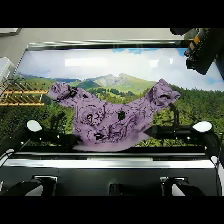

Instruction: Fold the clothes and pants, and hang the long-sleeved shirts on hangers.

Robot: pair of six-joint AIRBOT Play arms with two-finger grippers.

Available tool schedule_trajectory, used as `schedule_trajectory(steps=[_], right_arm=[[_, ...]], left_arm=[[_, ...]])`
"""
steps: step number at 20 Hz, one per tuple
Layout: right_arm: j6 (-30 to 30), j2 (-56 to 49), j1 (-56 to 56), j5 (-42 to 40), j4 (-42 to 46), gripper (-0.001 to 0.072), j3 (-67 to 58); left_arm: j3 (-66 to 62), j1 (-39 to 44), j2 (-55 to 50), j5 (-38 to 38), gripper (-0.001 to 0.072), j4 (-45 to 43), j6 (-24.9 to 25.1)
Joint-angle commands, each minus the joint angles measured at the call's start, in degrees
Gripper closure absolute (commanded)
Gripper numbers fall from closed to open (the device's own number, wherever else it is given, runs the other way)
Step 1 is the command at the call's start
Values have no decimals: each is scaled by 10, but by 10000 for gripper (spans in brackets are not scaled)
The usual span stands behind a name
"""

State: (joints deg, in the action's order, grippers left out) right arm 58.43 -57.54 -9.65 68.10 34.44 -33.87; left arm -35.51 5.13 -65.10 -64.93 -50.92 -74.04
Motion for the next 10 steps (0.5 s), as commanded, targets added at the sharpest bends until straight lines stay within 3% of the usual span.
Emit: schedule_trajectory(steps=[1, 6, 10], right_arm=[[-31, 18, 0, -45, -78, 669, -94], [22, 31, 0, -114, -29, 669, -471], [82, 40, 0, -108, 56, 669, -731]], left_arm=[[-110, 2, 17, 0, 684, -1, 7], [-475, -26, 50, -2, 684, -25, -20], [-741, -40, 78, -1, 684, -59, -52]])
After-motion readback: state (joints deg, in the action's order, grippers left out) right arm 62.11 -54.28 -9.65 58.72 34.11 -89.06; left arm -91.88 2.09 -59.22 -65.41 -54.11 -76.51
